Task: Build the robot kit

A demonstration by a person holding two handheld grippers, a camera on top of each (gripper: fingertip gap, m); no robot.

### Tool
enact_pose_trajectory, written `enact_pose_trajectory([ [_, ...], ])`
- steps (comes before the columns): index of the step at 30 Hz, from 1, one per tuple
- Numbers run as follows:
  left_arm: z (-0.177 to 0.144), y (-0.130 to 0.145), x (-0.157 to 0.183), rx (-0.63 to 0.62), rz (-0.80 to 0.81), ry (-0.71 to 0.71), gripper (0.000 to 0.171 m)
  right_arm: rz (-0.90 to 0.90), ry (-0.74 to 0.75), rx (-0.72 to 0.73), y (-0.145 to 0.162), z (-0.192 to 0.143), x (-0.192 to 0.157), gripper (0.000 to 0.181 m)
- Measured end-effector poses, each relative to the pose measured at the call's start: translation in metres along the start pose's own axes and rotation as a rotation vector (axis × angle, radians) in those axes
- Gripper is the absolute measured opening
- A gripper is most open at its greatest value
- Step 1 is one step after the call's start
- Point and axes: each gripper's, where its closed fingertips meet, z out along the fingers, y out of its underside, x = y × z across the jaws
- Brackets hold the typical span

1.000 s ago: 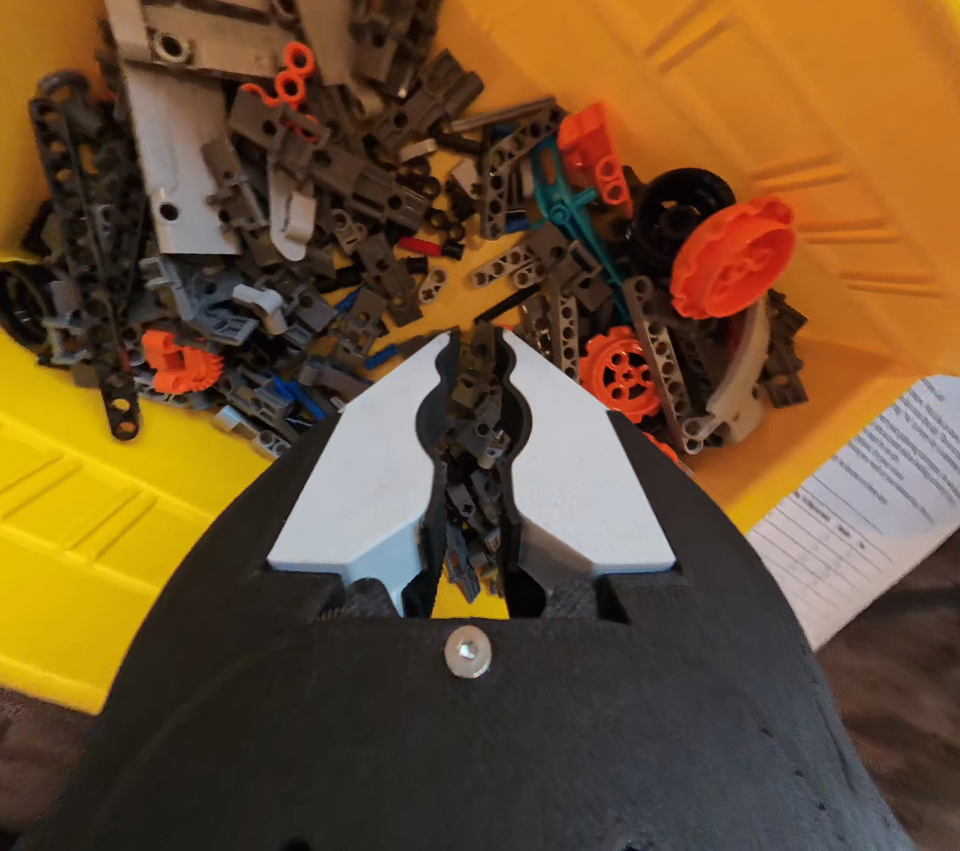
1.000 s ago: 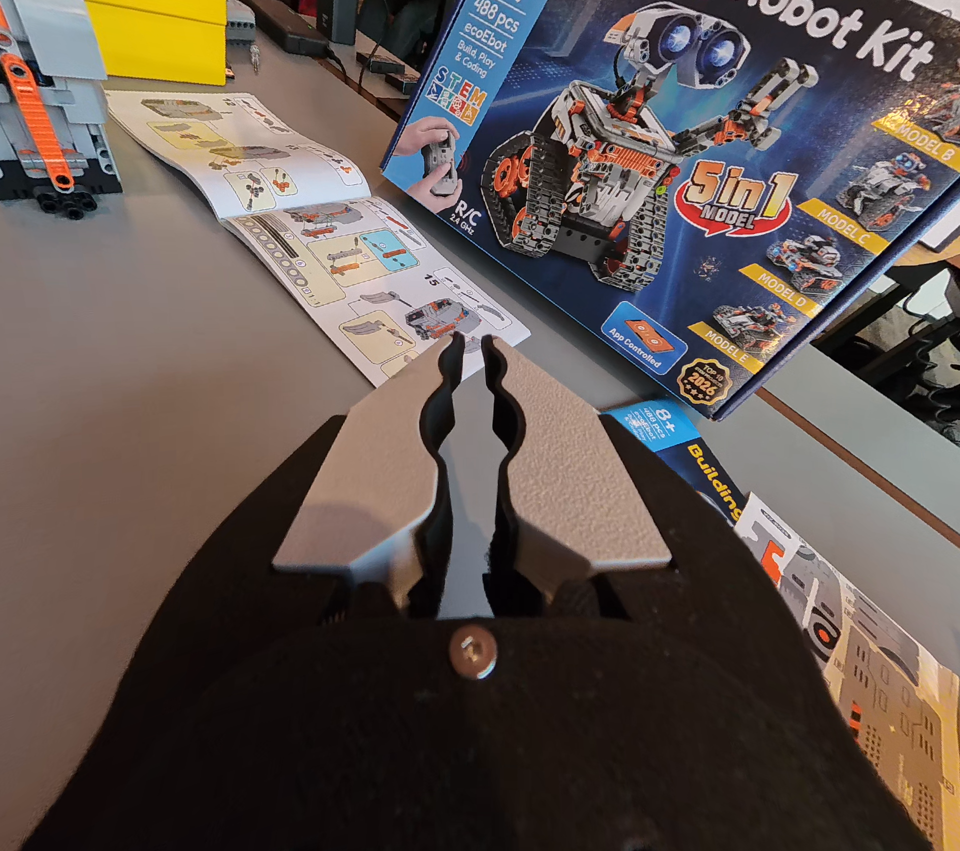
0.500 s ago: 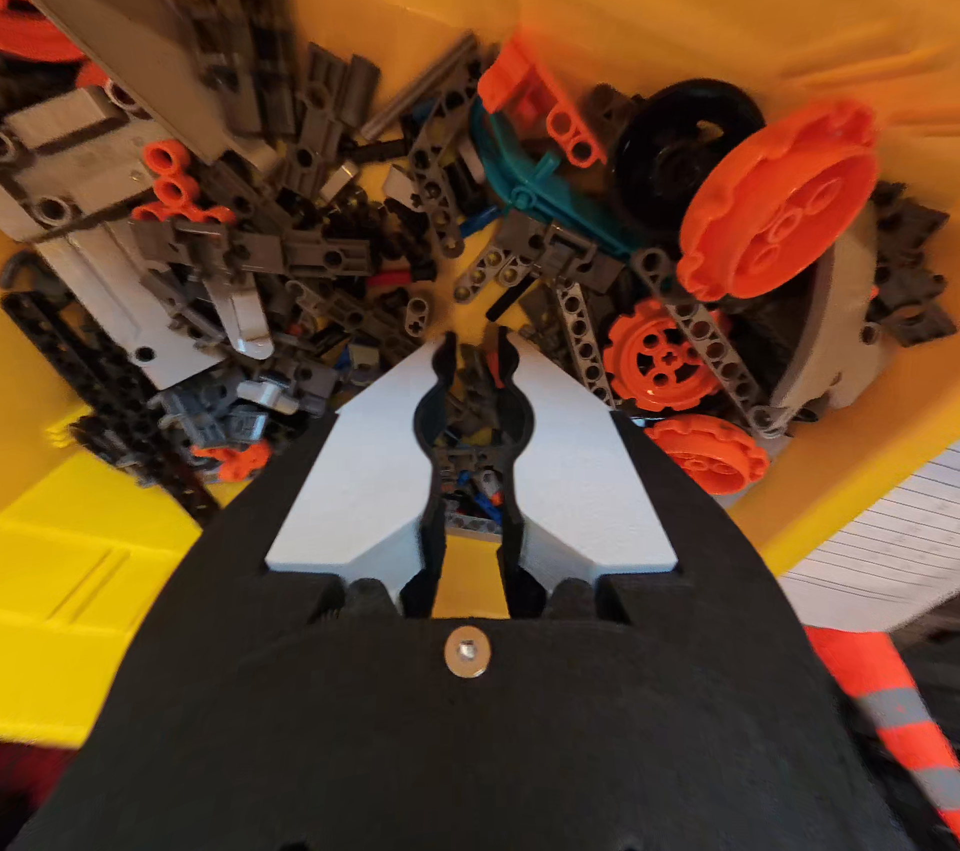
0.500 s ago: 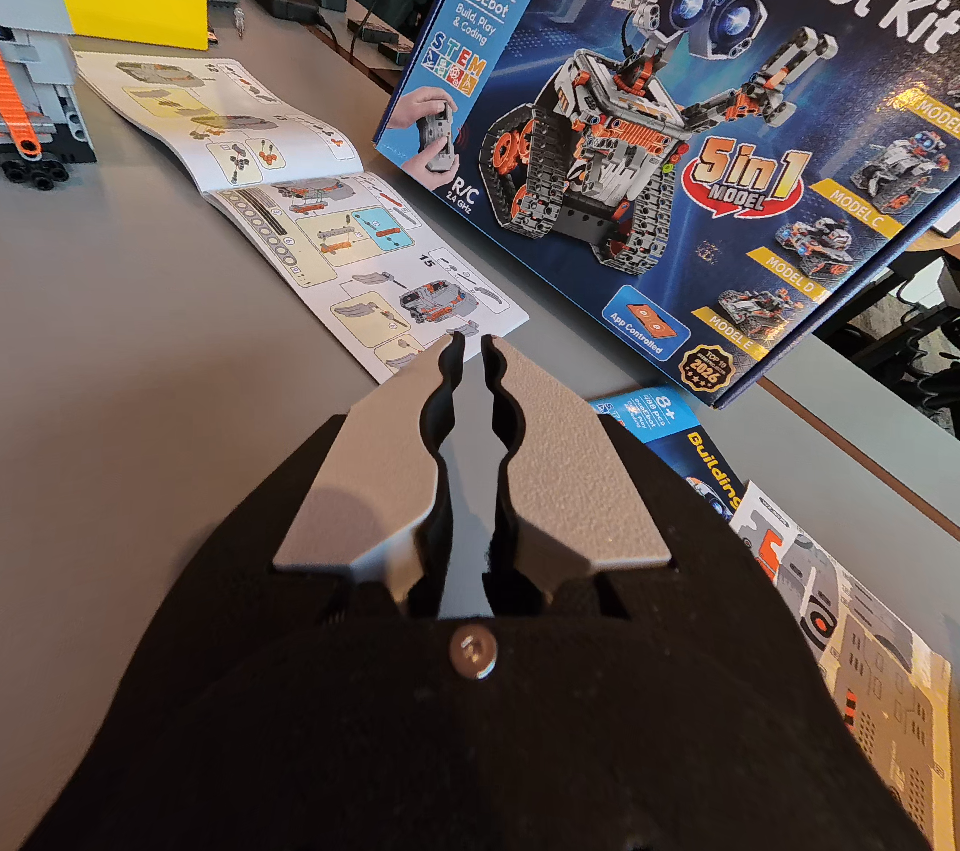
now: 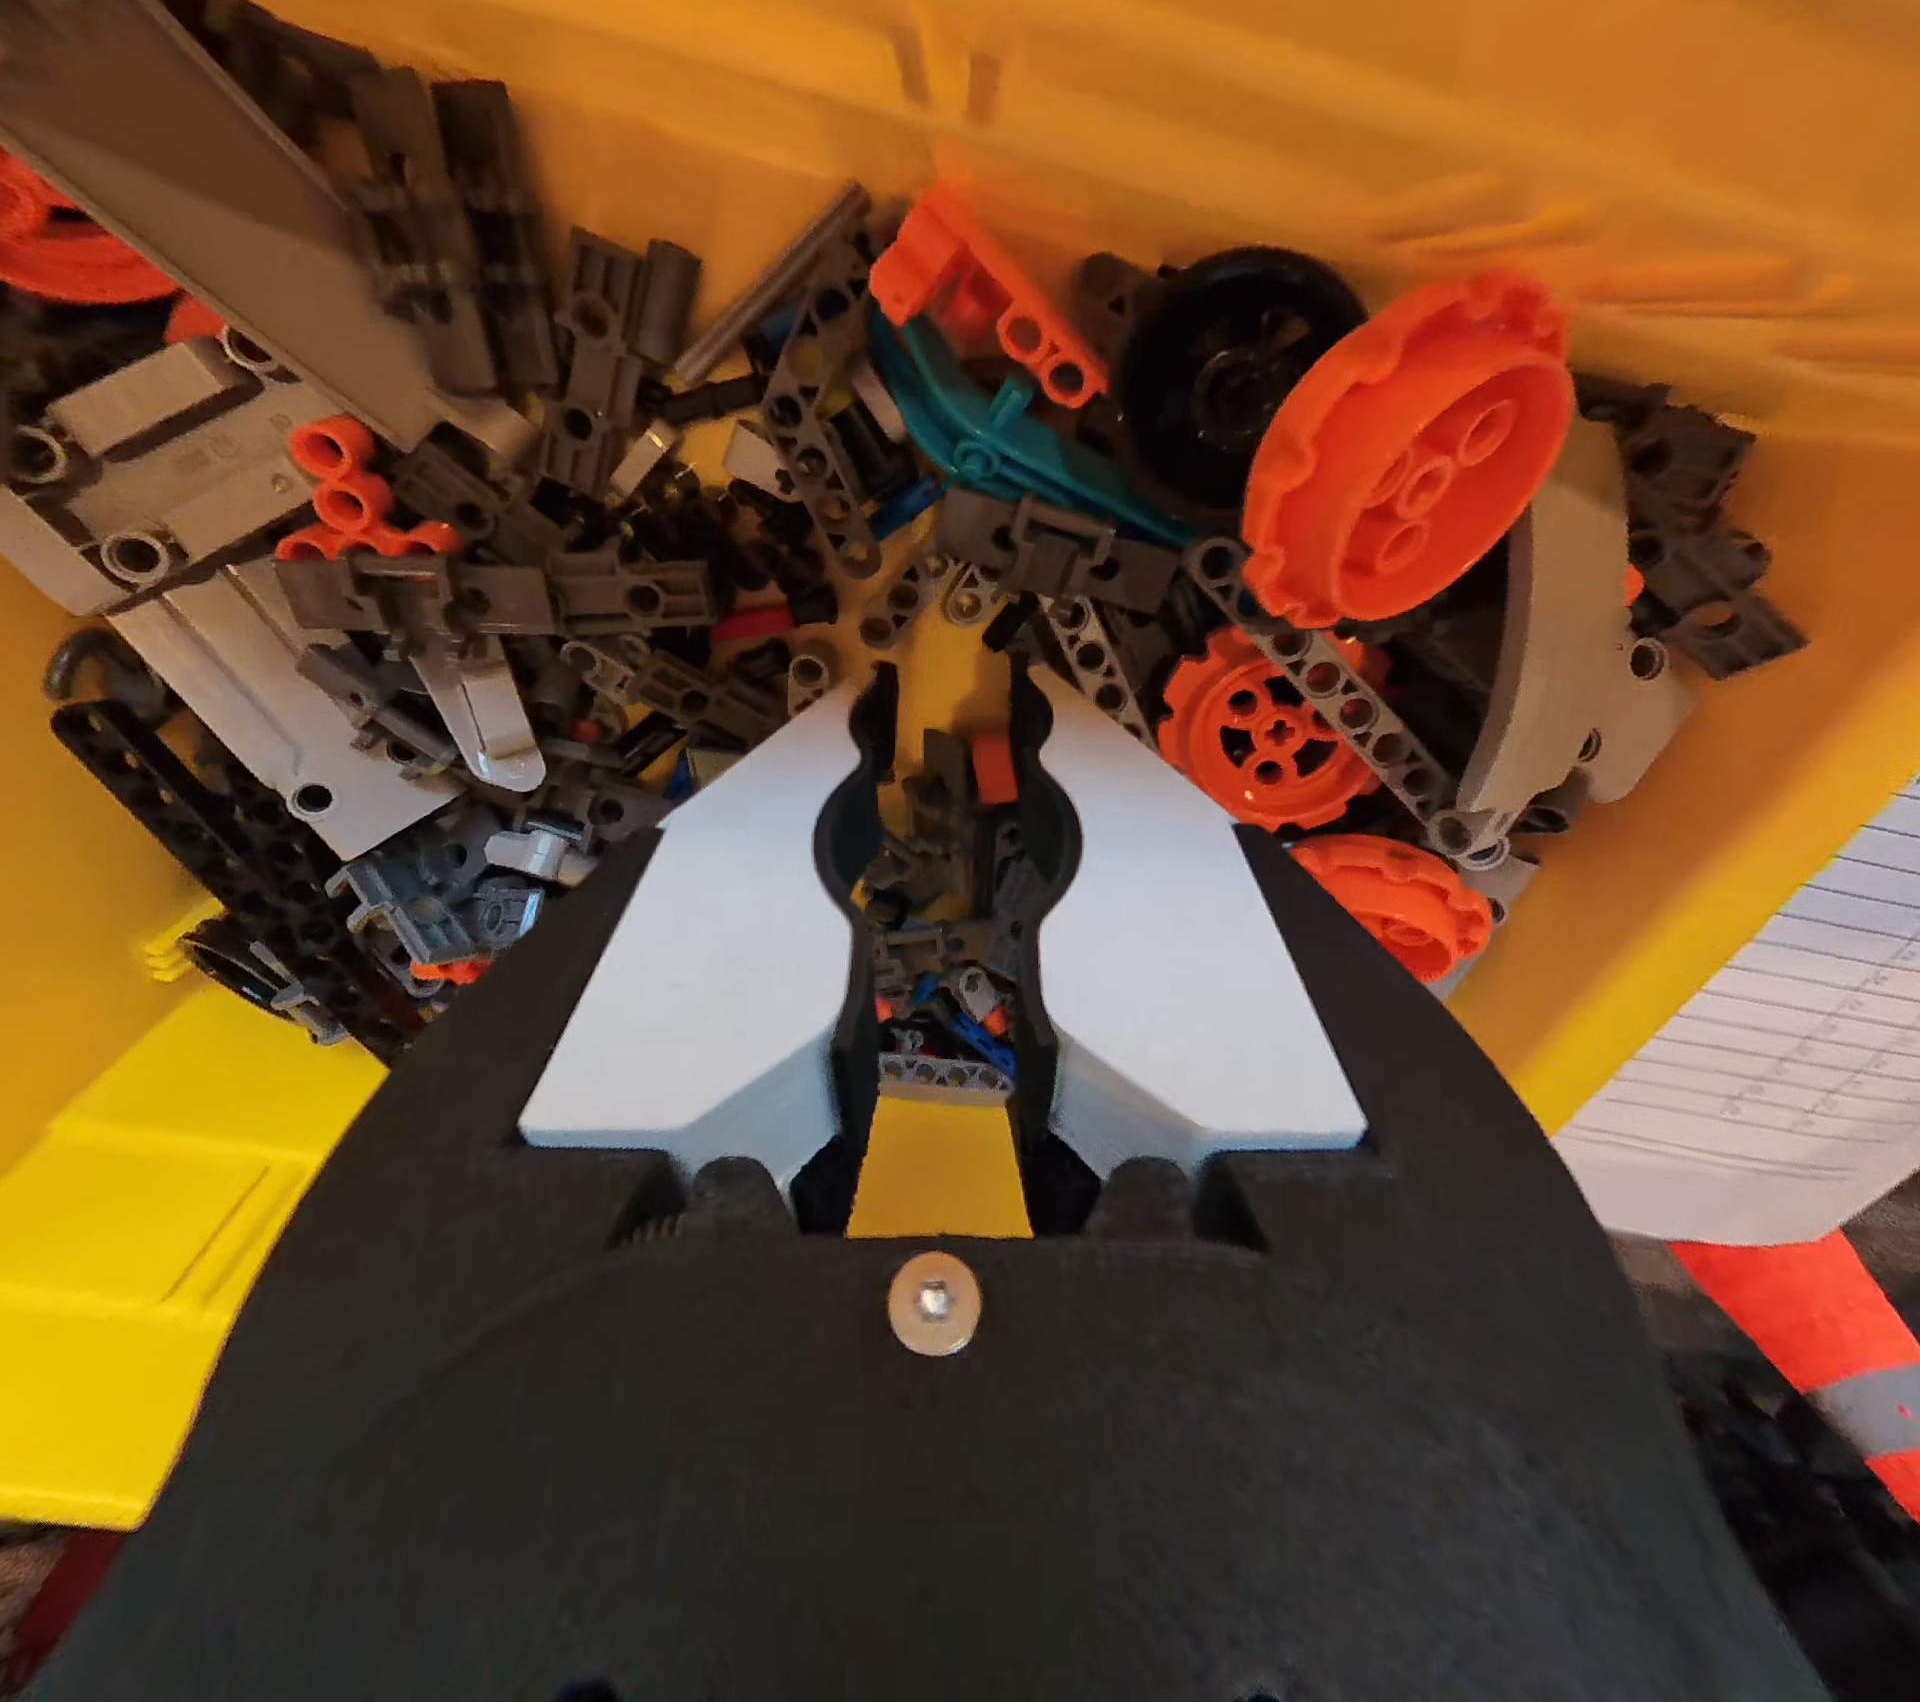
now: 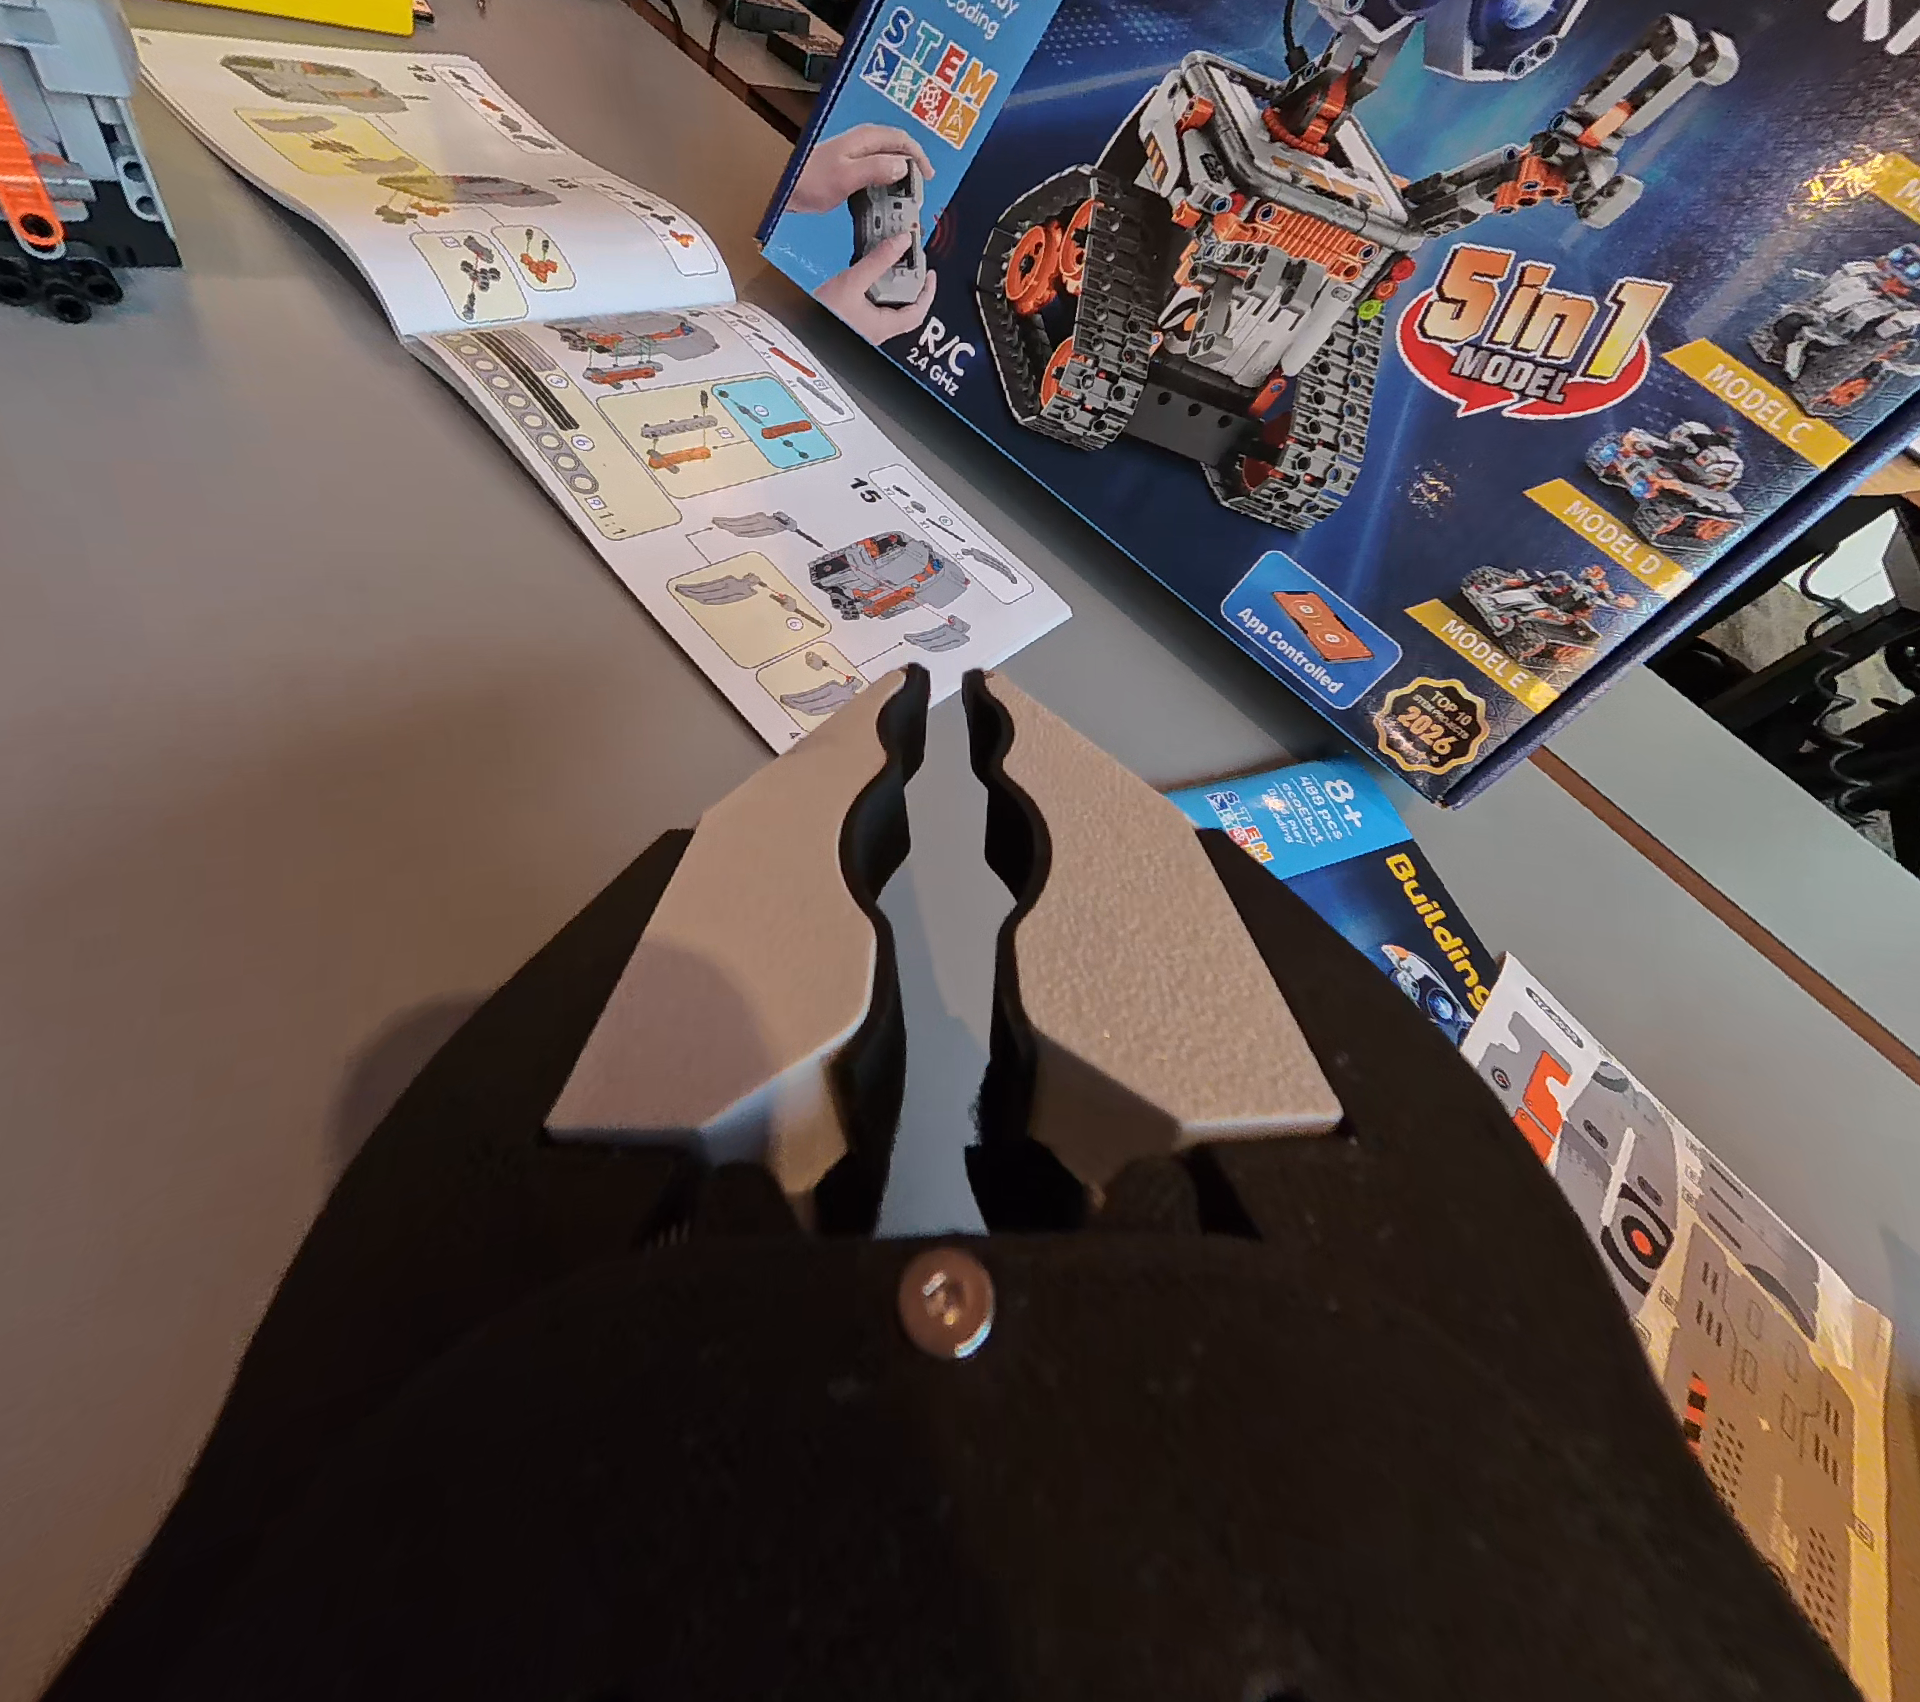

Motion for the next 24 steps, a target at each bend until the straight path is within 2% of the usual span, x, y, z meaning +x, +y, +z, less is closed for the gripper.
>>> enact_pose_trajectory([
  [2, -0.002, 0.0, -0.001, 0.008, -0.013, 0.007, 0.019, 0.0, -0.002, -0.002, 0.001, 0.0, 0.0, 0.005],
  [6, -0.003, -0.011, 0.0, 0.086, -0.092, 0.05, 0.027, 0.008, -0.01, -0.007, 0.002, 0.002, 0.0, 0.005],
  [11, 0.001, -0.013, 0.0, 0.109, -0.089, 0.023, 0.029, 0.007, -0.017, -0.02, 0.005, 0.002, -0.002, 0.005],
  [19, 0.0, 0.009, -0.027, 0.061, -0.13, -0.162, 0.004, 0.012, -0.024, -0.025, 0.006, 0.005, -0.004, 0.005],
  [24, -0.003, 0.011, -0.021, 0.124, -0.164, -0.14, 0.005, 0.008, -0.029, -0.028, 0.007, 0.005, -0.005, 0.005],
])
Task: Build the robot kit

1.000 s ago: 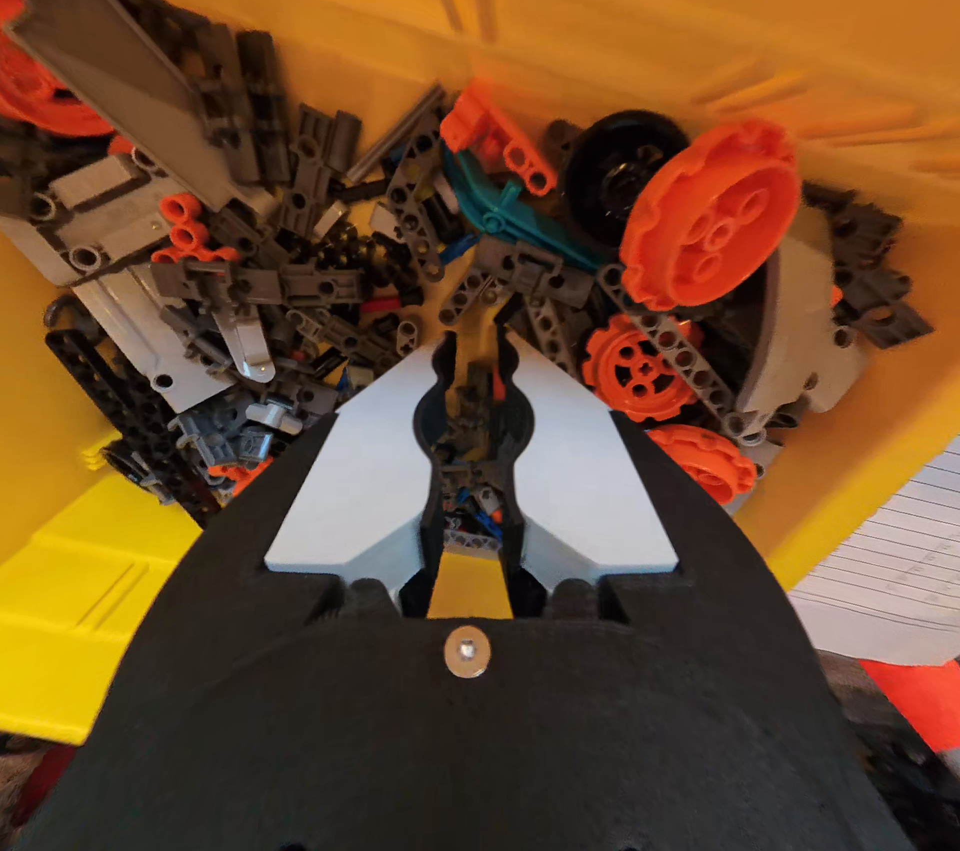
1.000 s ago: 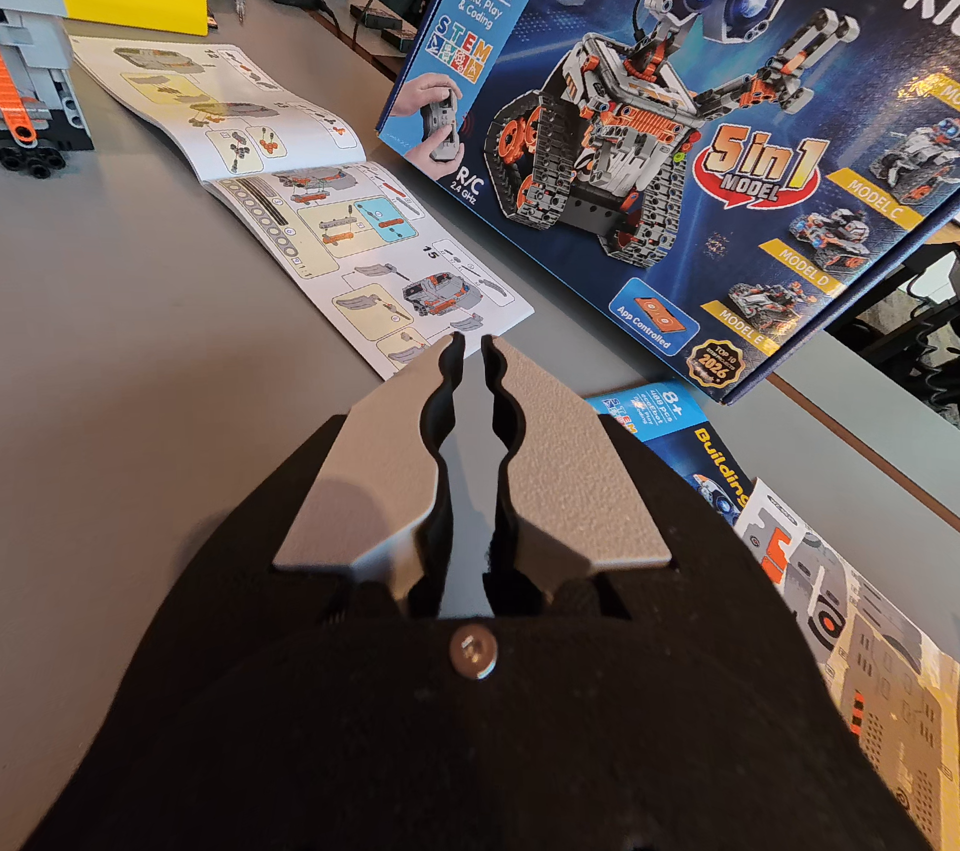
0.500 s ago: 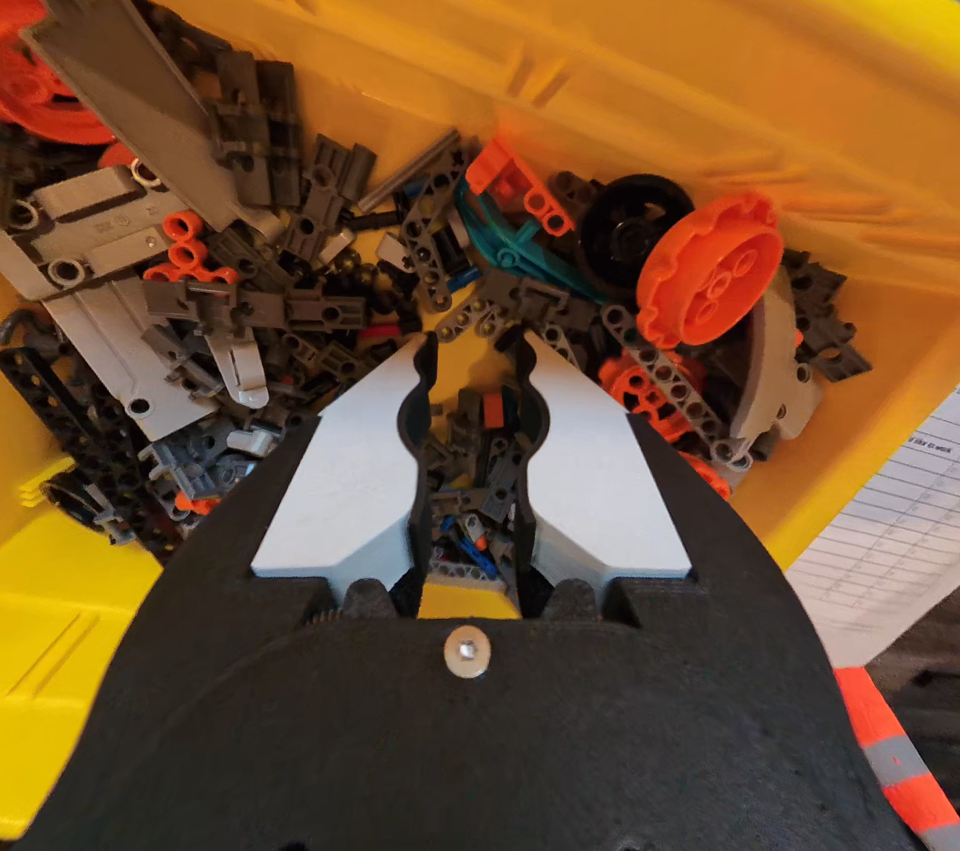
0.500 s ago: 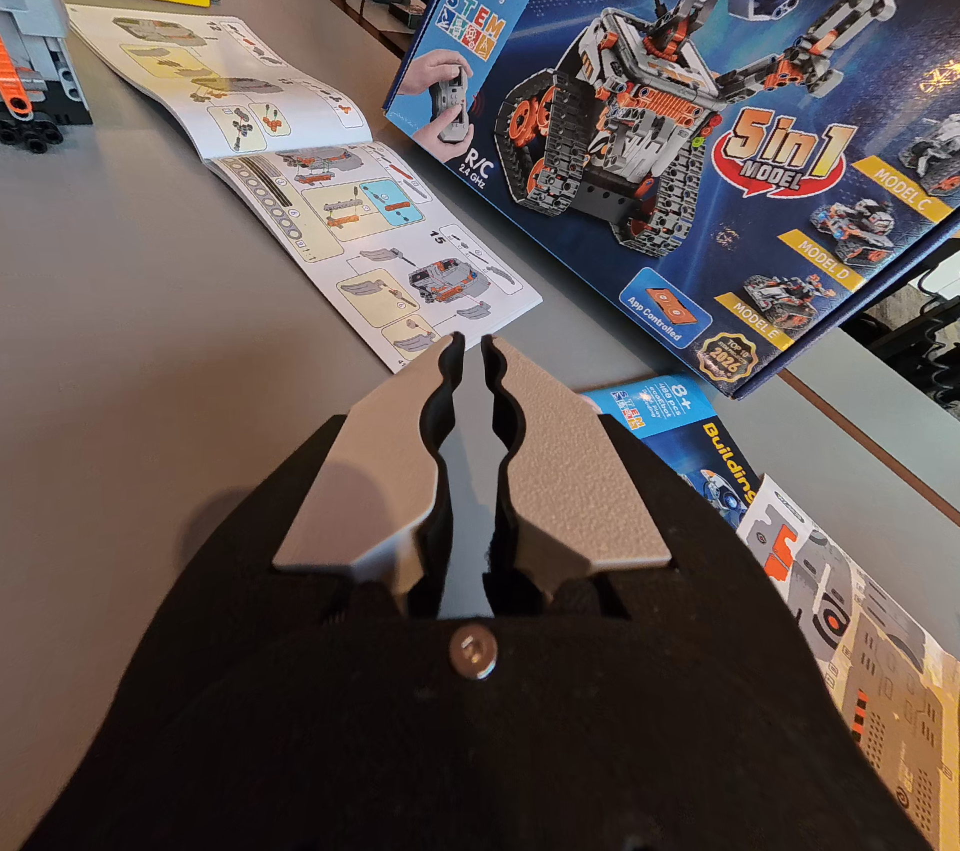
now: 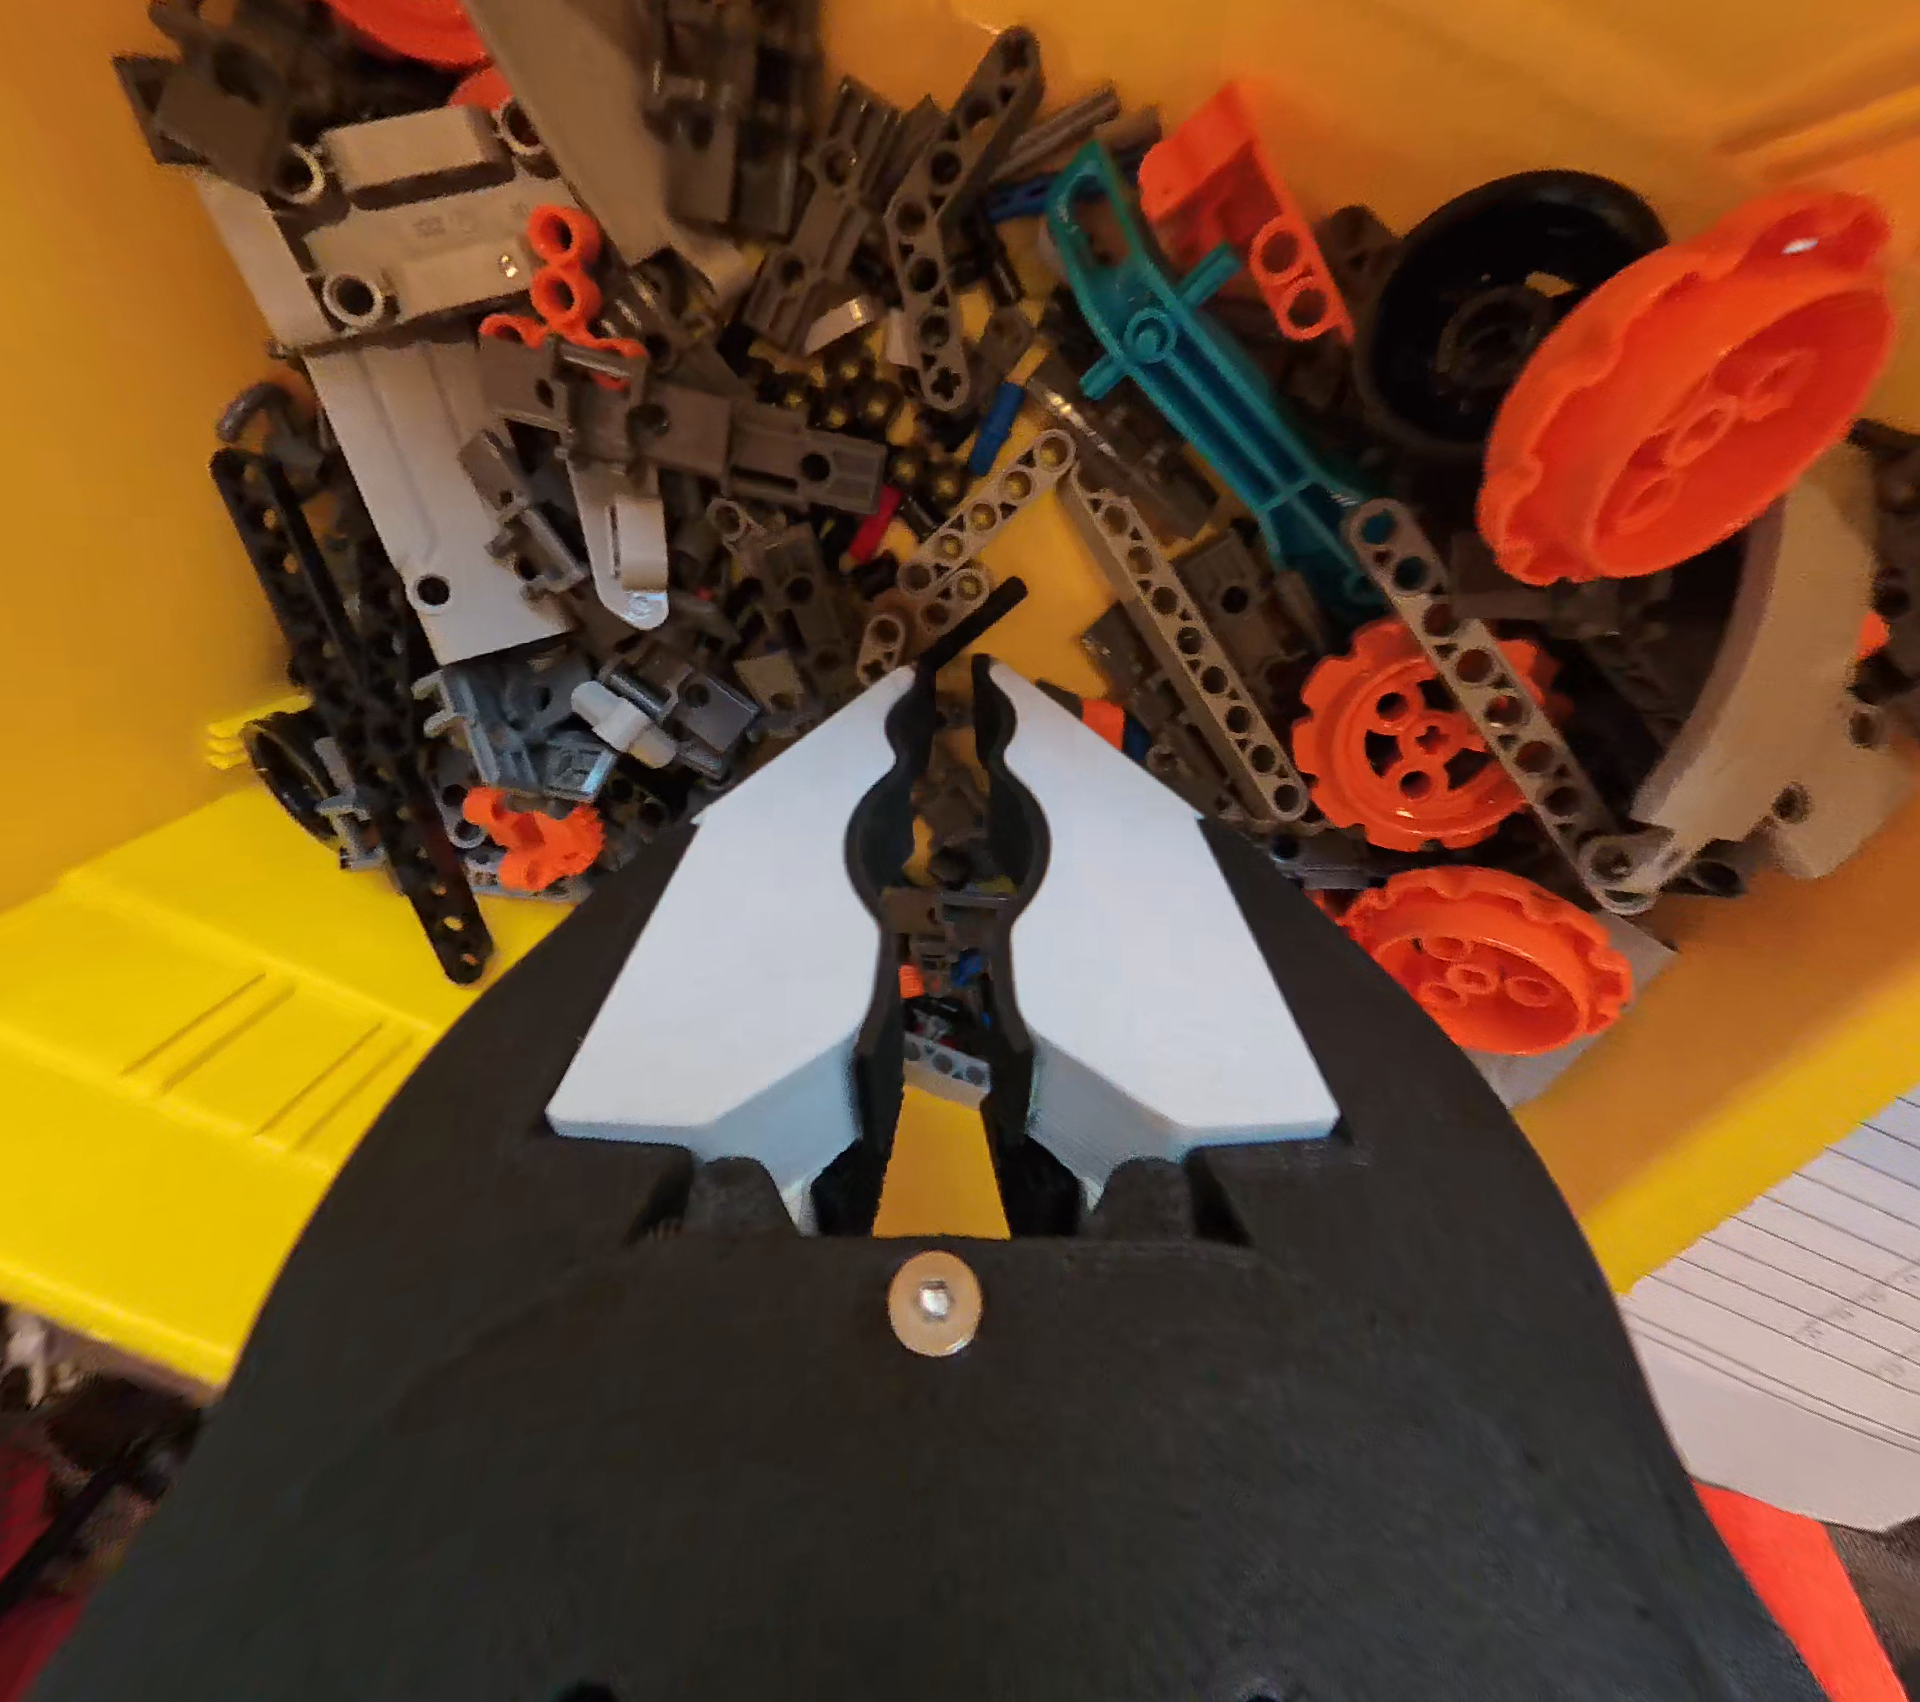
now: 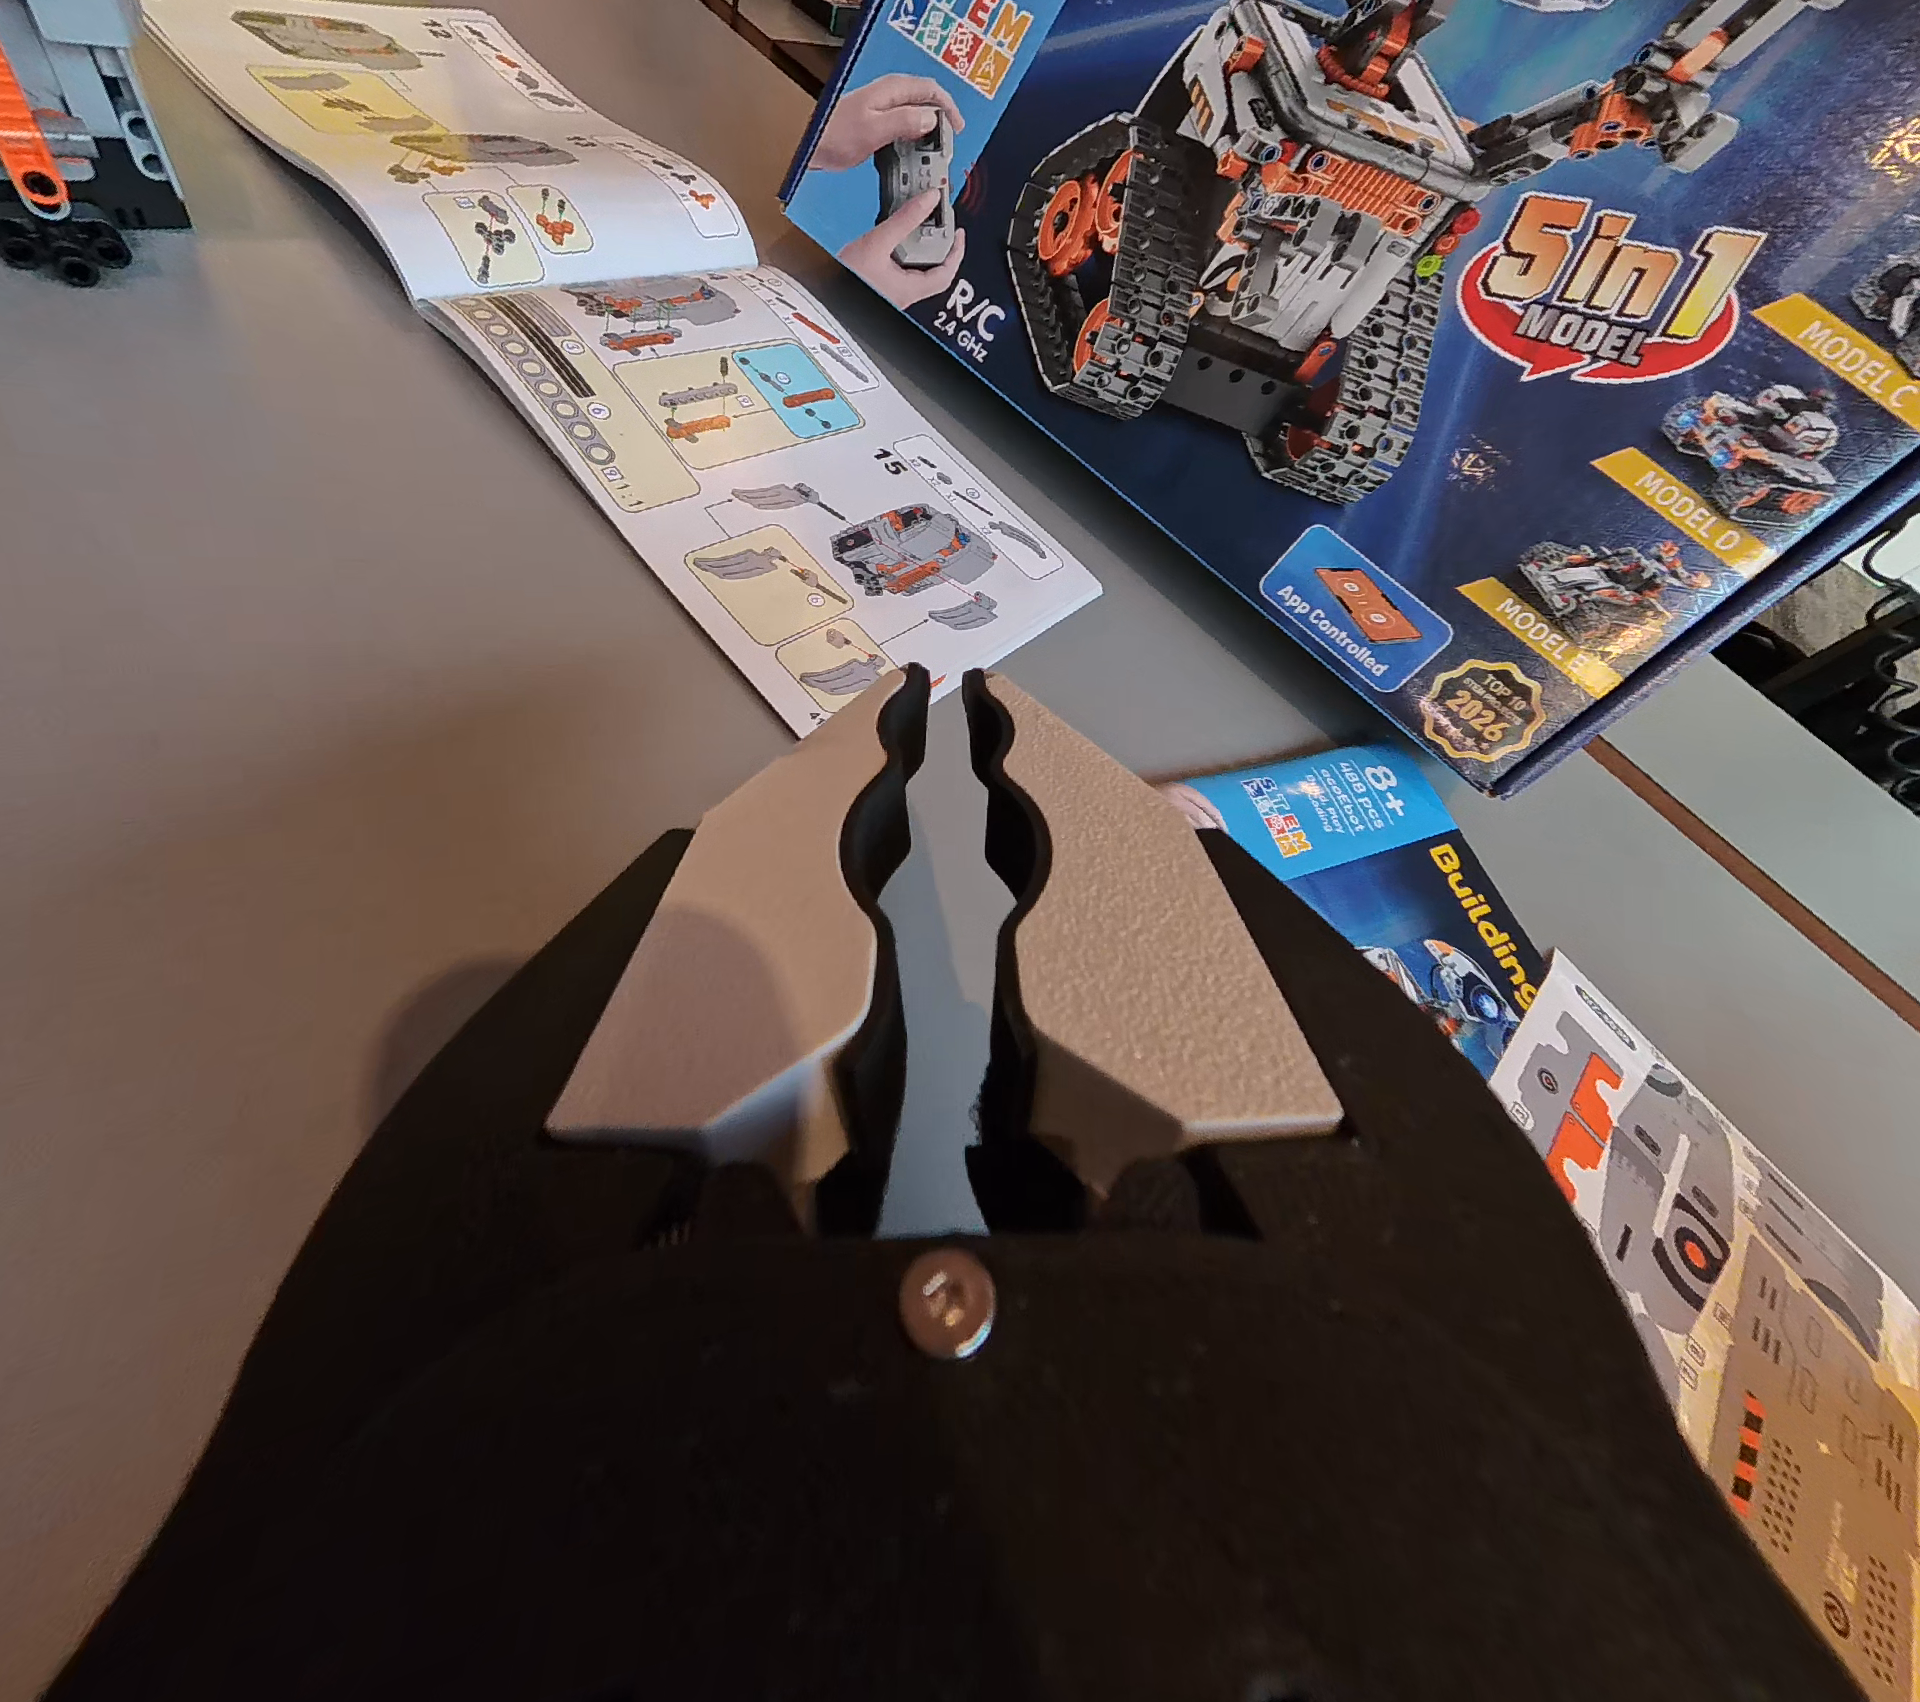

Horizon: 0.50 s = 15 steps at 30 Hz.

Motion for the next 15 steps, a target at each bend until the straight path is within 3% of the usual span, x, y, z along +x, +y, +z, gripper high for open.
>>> enact_pose_trajectory([
  [6, -0.0016, -0.0084, 0.0046, 0.027, -0.047, 0.043, 0.012, 0.001, -0.005, -0.002, 0.0, 0.0008, -0.001, 0.005],
  [10, 0.0011, -0.0091, 0.0027, 0.024, 0.074, 0.0, 0.008, -0.004, -0.008, -0.004, 0.0001, 0.0001, -0.0011, 0.005],
  [15, 0.0032, -0.011, -0.0021, -0.001, 0.107, 0.003, 0.017, -0.001, -0.014, 0.001, -0.0007, -0.0006, -0.0009, 0.005],
])
